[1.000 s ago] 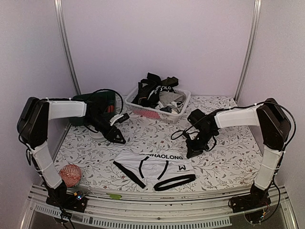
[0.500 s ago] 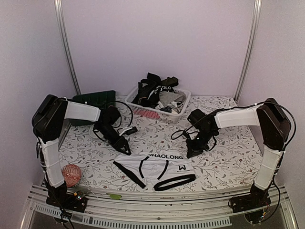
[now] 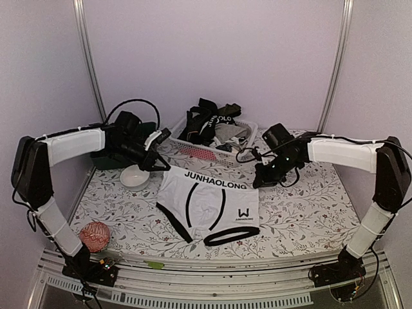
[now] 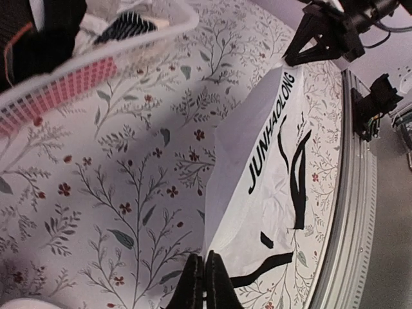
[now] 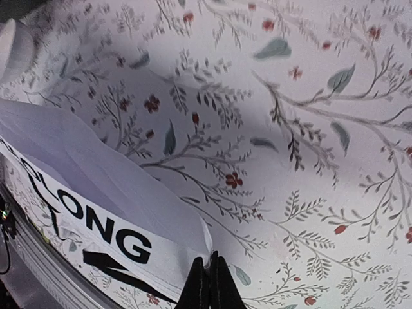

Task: Roll the underwear
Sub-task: Flatten out the underwear at the center of the board.

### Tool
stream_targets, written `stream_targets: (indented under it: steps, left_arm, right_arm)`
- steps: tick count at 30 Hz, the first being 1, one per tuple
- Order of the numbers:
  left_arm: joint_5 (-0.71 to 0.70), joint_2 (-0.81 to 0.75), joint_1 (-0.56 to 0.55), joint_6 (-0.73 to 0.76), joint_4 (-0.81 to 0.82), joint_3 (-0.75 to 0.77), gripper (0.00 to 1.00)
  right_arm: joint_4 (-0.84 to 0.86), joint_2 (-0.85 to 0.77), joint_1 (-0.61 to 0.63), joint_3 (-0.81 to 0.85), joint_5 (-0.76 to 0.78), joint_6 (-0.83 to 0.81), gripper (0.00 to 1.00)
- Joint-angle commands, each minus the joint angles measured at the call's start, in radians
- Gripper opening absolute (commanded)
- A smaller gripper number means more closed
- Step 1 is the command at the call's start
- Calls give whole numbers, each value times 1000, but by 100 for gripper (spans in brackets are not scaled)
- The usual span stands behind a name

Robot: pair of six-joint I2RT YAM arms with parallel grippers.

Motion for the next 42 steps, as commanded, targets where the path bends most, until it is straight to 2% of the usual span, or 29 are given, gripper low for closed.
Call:
stream_targets:
  steps: [1, 7, 12, 15, 18, 21, 24, 26, 30, 31, 32, 33, 35, 38, 42]
  left_arm:
    - [7, -114, 7, 72, 138, 39, 0]
    - [-19, -209, 13, 135, 181, 57, 0]
    - [28, -325, 13, 174, 180, -21, 0]
    - [95, -424, 11, 198, 138, -76, 0]
    - [145, -522, 12, 171, 110, -134, 0]
    - [178, -575, 13, 84, 121, -179, 0]
    - [119, -514, 12, -19, 179, -218, 0]
    - [26, -419, 15, -81, 248, -211, 0]
    - [-139, -145, 23, -102, 290, -76, 1]
    - [-183, -58, 26, -94, 264, -26, 17]
    - [-218, 11, 31, -87, 209, 43, 38]
    - [-257, 63, 37, -84, 159, 99, 51]
    - [-294, 97, 63, -83, 104, 153, 61]
    - [-279, 41, 76, -11, 94, 89, 70]
    - [-251, -28, 63, 119, 40, -21, 70]
  right_arm:
    - [80, -122, -30, 106, 109, 7, 0]
    - [161, -256, -32, 116, 167, -44, 0]
    - [256, -394, -24, 4, 67, -48, 0]
    - [280, -478, 45, -77, 42, -41, 0]
    - [242, -515, 131, -86, 12, 11, 0]
    - [190, -517, 156, -66, 12, 85, 0]
    - [148, -488, 140, -92, 108, 120, 0]
    - [116, -425, 93, -107, 146, 143, 0]
    - [69, -279, 43, -116, 271, 183, 0]
    - [59, -240, 26, -115, 273, 200, 23]
    - [33, -206, 6, -105, 275, 211, 41]
    - [3, -176, -12, -89, 279, 232, 52]
    - [-46, -155, -34, -55, 315, 259, 67]
    - [-9, -175, -38, -43, 291, 243, 68]
    - [108, -114, -37, -34, 51, 118, 56]
